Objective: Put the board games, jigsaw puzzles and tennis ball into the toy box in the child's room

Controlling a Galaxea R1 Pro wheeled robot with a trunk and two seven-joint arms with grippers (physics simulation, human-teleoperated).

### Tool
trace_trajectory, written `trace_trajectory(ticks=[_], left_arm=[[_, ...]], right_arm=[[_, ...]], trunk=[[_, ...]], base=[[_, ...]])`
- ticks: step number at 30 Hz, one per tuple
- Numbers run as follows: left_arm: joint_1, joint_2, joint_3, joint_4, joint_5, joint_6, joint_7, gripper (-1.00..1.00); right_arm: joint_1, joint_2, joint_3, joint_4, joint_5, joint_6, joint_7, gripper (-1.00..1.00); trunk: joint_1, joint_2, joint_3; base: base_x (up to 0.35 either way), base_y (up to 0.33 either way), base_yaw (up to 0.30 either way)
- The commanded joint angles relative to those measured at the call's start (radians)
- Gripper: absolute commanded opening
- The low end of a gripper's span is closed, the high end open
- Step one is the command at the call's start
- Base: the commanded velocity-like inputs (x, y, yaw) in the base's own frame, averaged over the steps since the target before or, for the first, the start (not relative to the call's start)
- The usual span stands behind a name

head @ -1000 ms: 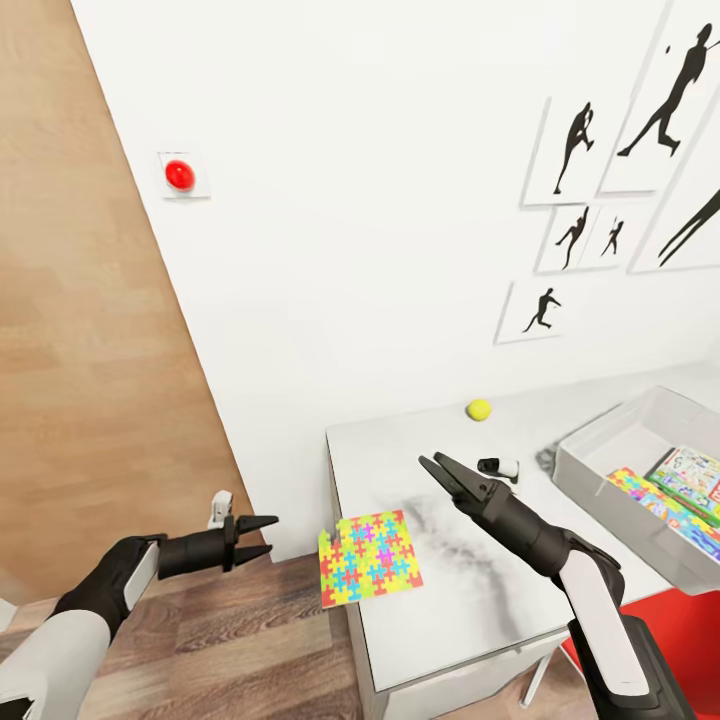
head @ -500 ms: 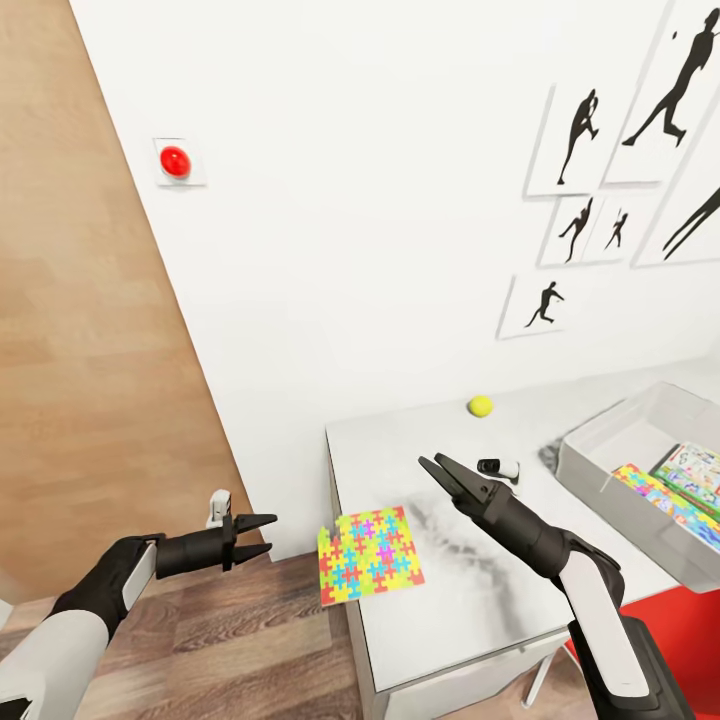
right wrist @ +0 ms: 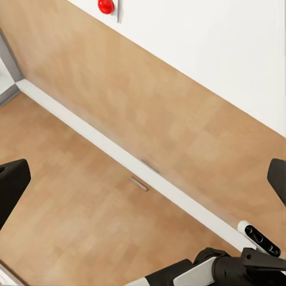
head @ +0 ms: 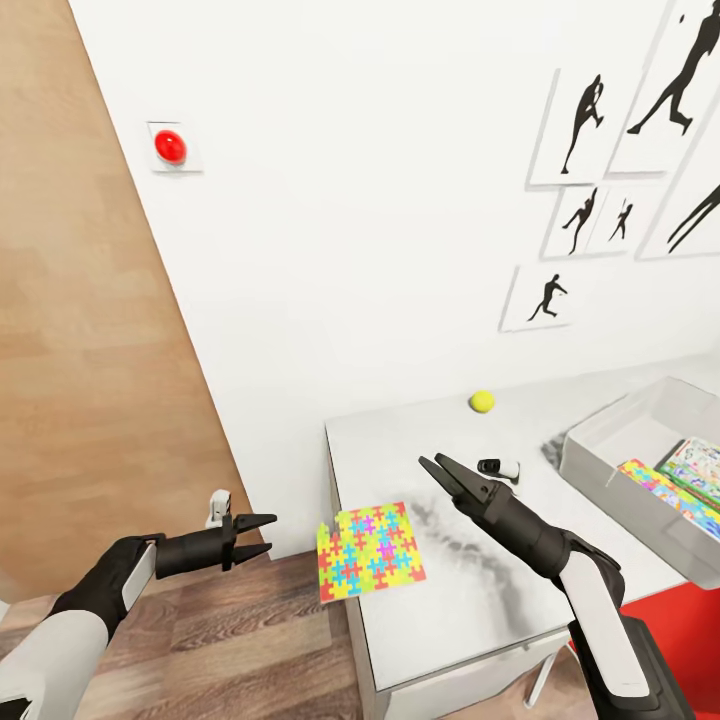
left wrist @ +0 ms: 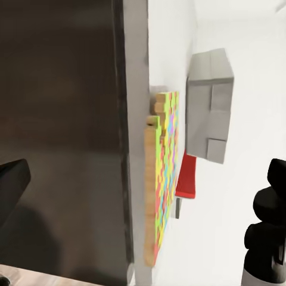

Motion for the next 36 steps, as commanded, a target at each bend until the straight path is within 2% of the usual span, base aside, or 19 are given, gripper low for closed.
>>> trace_trajectory(ticks=[1, 4, 18, 36], left_arm=[[-0.001, 0.000, 0.001, 0.000, 0.002, 0.008, -0.002, 1.00], [-0.001, 0.000, 0.000, 0.000, 0.002, 0.007, -0.001, 1.00], [-0.001, -0.001, -0.002, -0.011, 0.003, -0.001, -0.003, 1.00], [-0.001, -0.001, -0.002, -0.012, 0.003, -0.003, -0.003, 1.00]], right_arm=[[-0.001, 0.000, -0.001, 0.000, -0.003, 0.006, 0.001, 1.00], [0.000, -0.001, -0.001, 0.000, -0.003, 0.006, 0.001, 1.00], [-0.001, -0.002, 0.000, 0.000, -0.003, 0.007, 0.001, 1.00], [0.000, -0.002, 0.000, 0.000, -0.003, 0.007, 0.002, 1.00]], trunk=[[0.004, -0.008, -0.004], [0.015, -0.029, -0.014], [0.015, -0.029, -0.014], [0.015, -0.029, -0.014]], base=[[0.000, 0.000, 0.000], [0.000, 0.000, 0.000], [-0.001, -0.005, 0.000], [-0.019, -0.120, 0.000]])
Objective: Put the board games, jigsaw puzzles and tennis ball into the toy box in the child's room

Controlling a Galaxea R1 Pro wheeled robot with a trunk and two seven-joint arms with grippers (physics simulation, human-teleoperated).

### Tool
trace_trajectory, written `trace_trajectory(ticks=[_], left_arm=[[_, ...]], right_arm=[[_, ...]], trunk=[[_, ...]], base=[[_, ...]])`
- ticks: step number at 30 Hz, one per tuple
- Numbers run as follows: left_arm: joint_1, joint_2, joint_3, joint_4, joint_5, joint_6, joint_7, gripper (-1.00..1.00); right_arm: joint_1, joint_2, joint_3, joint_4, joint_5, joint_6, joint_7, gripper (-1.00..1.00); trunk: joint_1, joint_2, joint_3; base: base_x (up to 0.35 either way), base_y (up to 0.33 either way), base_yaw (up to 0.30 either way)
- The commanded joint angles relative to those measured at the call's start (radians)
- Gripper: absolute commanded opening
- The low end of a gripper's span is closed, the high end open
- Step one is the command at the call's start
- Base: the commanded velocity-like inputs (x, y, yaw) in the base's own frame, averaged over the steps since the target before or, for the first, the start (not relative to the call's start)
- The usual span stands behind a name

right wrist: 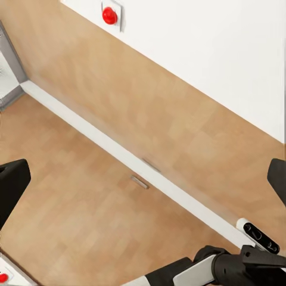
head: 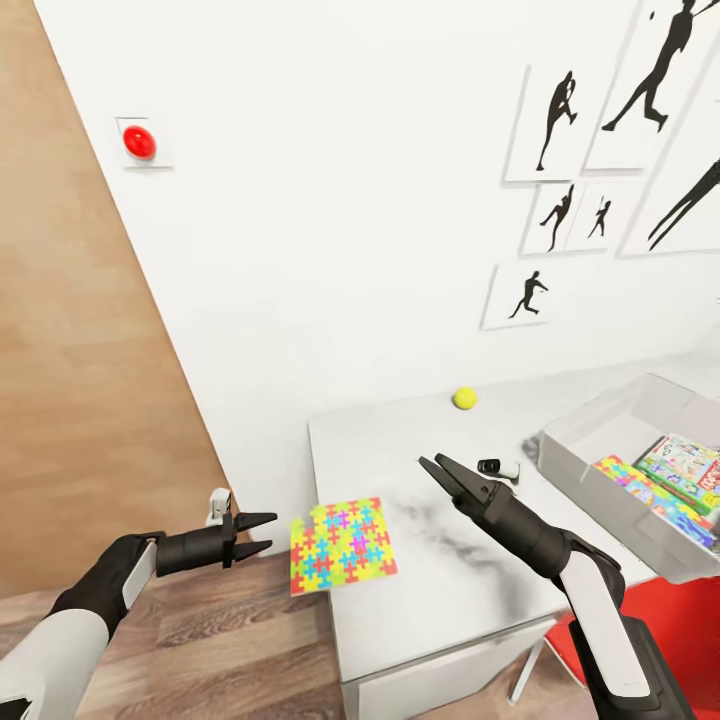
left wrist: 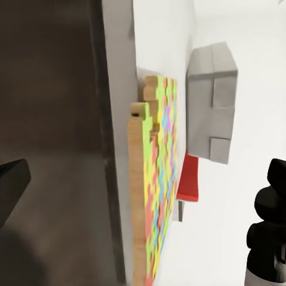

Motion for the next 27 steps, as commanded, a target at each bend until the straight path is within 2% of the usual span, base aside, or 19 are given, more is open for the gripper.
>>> trace_trajectory(ticks=[1, 27], left_arm=[[-0.001, 0.000, 0.001, 0.000, 0.001, 0.008, -0.002, 1.00], [-0.001, 0.001, 0.001, 0.000, 0.001, 0.007, -0.002, 1.00]], right_arm=[[-0.001, 0.000, 0.000, 0.000, -0.003, 0.005, 0.001, 1.00], [-0.001, 0.000, -0.001, 0.000, -0.003, 0.005, 0.001, 1.00]], trunk=[[0.000, -0.001, -0.001], [0.000, -0.001, -0.001]], base=[[-0.023, -0.226, 0.000], [-0.012, -0.079, 0.000]])
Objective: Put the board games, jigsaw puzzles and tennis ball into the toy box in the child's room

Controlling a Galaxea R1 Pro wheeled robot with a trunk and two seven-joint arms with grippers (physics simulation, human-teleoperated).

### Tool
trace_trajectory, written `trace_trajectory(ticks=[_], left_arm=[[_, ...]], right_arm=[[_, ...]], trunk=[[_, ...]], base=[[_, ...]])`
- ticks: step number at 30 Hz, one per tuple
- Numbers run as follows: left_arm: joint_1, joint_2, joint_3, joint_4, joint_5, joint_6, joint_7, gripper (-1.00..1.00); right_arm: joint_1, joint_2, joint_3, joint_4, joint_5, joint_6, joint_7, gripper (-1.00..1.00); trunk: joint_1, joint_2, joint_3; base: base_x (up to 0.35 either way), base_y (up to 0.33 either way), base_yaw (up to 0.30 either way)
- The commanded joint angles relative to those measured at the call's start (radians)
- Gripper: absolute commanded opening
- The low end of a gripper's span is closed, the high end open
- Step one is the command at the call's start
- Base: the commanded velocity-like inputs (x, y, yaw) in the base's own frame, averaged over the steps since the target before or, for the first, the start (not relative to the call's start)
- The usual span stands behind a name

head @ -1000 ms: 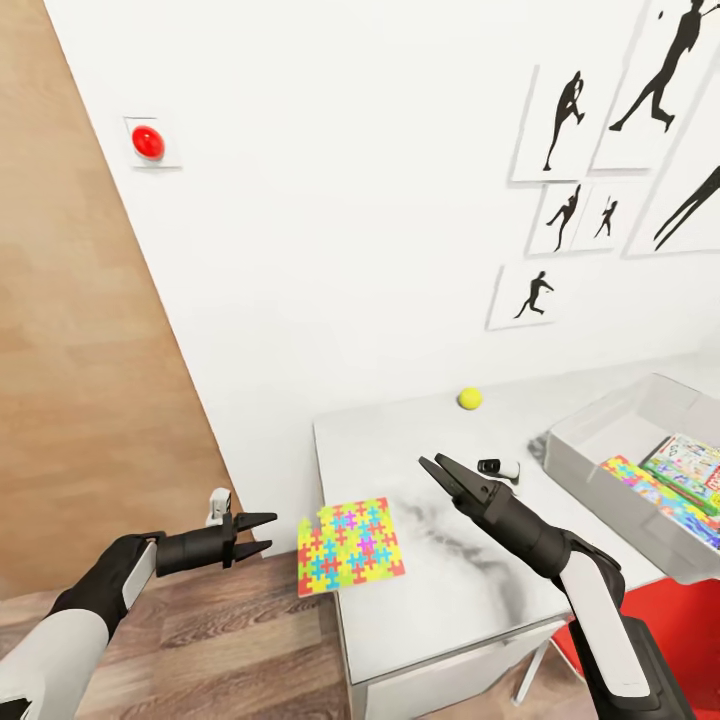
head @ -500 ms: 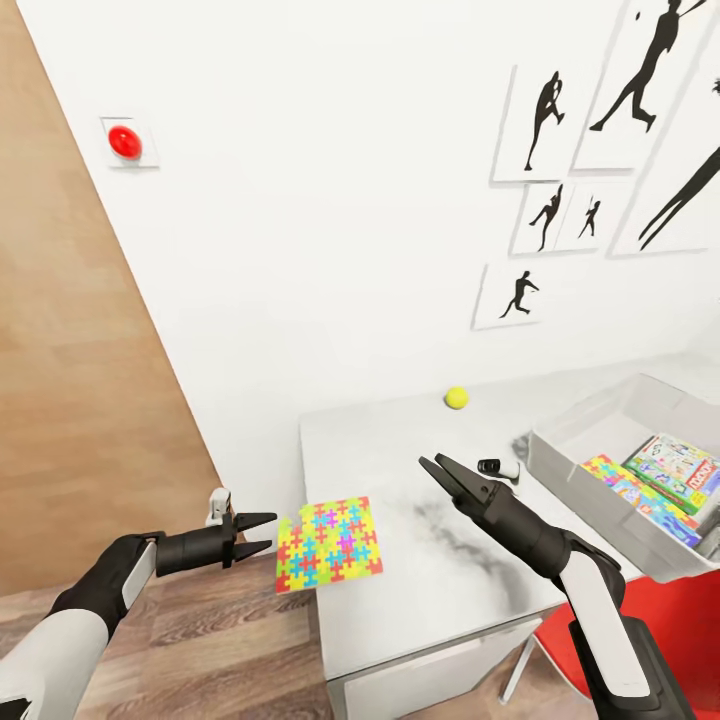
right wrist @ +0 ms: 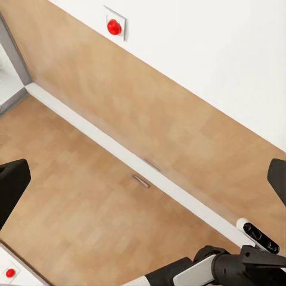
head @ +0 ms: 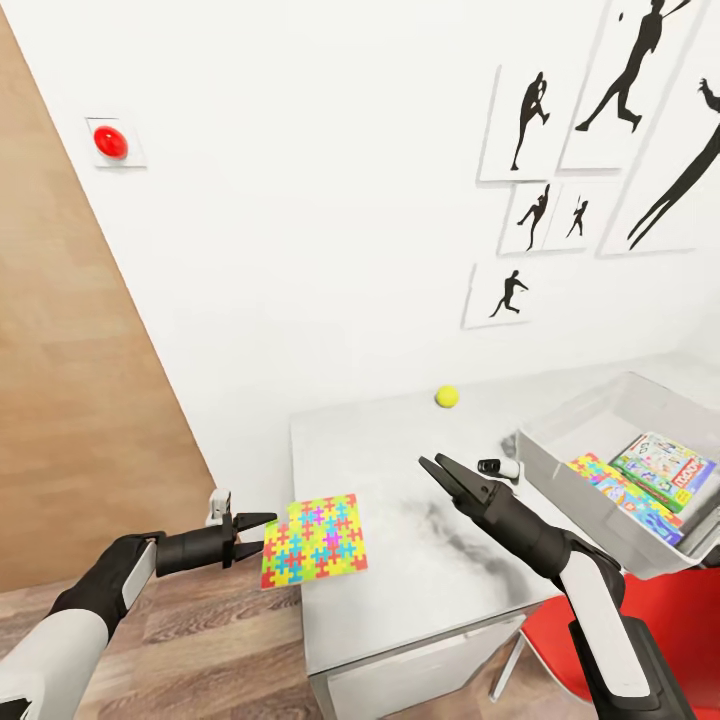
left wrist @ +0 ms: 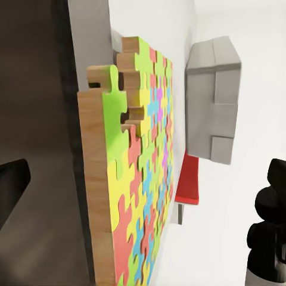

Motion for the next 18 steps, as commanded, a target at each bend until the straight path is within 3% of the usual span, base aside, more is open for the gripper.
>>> trace_trajectory(ticks=[1, 13, 14, 18], left_arm=[[-0.001, 0.000, 0.001, 0.000, 0.002, 0.008, -0.002, 1.00], [-0.001, 0.000, 0.001, 0.000, 0.002, 0.008, -0.002, 1.00], [-0.001, 0.000, 0.001, 0.000, 0.002, 0.008, -0.002, -1.00], [-0.001, -0.001, 0.001, 0.000, 0.002, 0.008, -0.002, -1.00]], right_arm=[[-0.001, 0.000, -0.001, 0.000, -0.003, 0.005, 0.001, 1.00], [-0.001, 0.000, -0.001, 0.000, -0.003, 0.005, 0.001, 1.00], [-0.001, 0.000, -0.001, 0.000, -0.003, 0.006, 0.001, 1.00], [-0.001, 0.000, -0.001, 0.000, -0.003, 0.005, 0.001, 1.00]], trunk=[[0.000, -0.001, -0.001], [0.000, -0.001, -0.001], [0.000, -0.001, -0.001], [0.000, -0.001, -0.001]], base=[[-0.001, -0.007, 0.000], [0.000, -0.001, 0.000], [0.000, 0.000, 0.000], [0.000, 0.000, 0.000]])
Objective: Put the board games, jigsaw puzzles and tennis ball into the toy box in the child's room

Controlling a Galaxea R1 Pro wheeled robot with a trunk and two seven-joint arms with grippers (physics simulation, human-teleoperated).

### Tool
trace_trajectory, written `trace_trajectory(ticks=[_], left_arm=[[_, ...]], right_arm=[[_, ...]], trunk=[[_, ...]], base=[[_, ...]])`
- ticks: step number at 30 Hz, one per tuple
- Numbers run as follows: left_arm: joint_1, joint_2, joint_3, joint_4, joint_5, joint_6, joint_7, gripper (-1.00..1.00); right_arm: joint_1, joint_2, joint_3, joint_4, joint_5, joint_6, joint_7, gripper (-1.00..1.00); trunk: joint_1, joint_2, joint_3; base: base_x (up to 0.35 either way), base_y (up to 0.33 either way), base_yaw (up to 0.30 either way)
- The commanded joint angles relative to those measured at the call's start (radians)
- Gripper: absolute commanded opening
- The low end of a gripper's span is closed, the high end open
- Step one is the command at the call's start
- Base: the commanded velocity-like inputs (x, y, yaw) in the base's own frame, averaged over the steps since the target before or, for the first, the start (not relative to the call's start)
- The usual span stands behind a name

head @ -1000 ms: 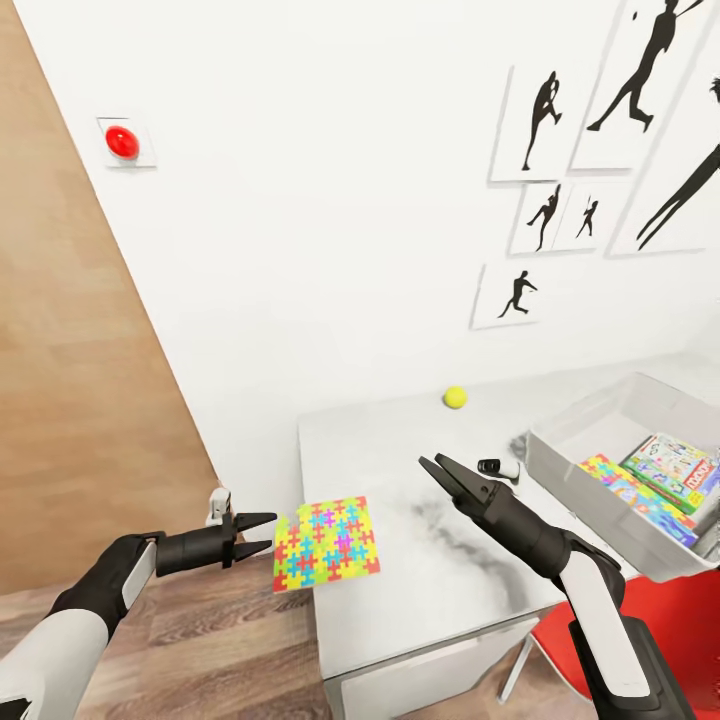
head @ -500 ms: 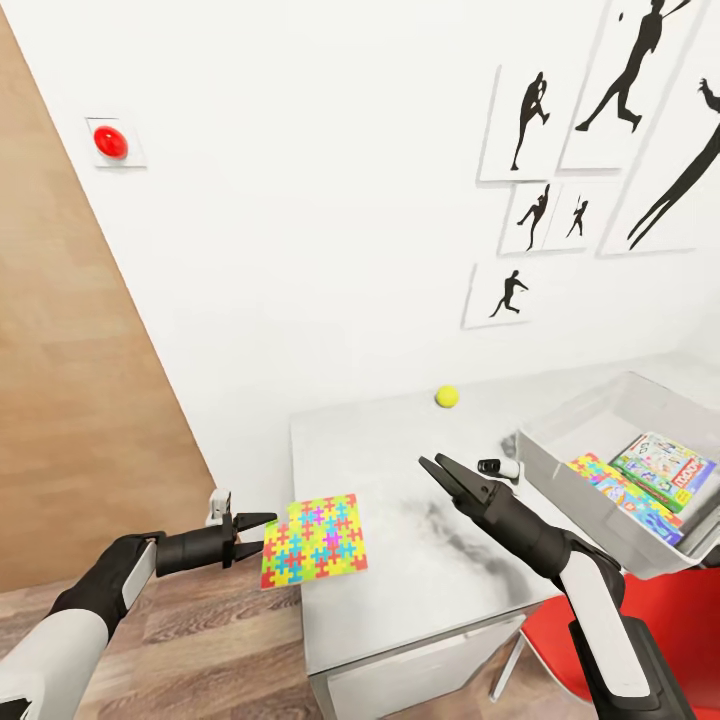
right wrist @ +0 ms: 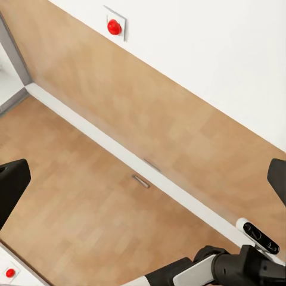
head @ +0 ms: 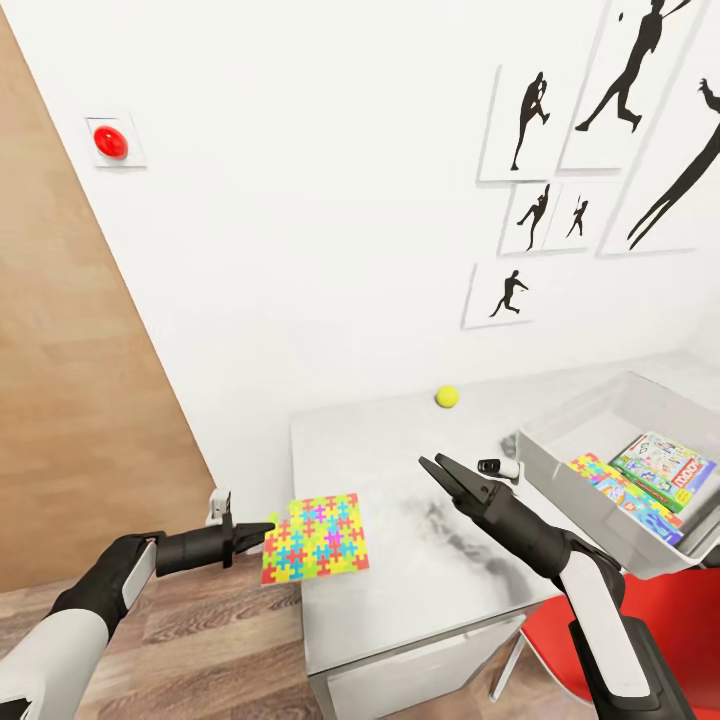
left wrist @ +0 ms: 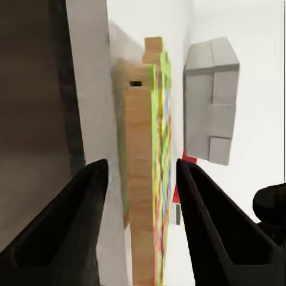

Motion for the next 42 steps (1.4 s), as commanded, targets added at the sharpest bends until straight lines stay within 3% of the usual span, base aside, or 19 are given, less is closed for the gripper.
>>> trace_trajectory(ticks=[1, 6, 37, 42], left_arm=[[0.000, 0.000, 0.000, 0.000, -0.003, 0.002, -0.002, -1.00], [0.000, 0.001, 0.000, -0.001, -0.003, 0.003, -0.002, -1.00], [0.000, 0.003, 0.002, -0.006, -0.003, 0.003, -0.005, -1.00], [0.000, 0.030, 0.002, -0.040, -0.003, 0.012, -0.006, -1.00]], right_arm=[[-0.001, 0.000, -0.001, 0.000, -0.003, 0.005, 0.001, 1.00], [0.000, 0.000, -0.001, 0.000, -0.003, 0.005, 0.001, 1.00], [0.000, 0.001, -0.001, 0.000, -0.003, 0.006, 0.001, 1.00], [0.000, 0.002, 0.000, 0.001, -0.003, 0.005, 0.000, 1.00]], trunk=[[0.000, -0.001, -0.001], [0.000, -0.001, -0.001], [-0.119, 0.216, 0.096], [-0.138, 0.251, 0.112]], base=[[0.000, 0.000, 0.000], [0.000, 0.000, 0.000], [0.000, 0.000, 0.000], [0.000, 0.000, 0.000]])
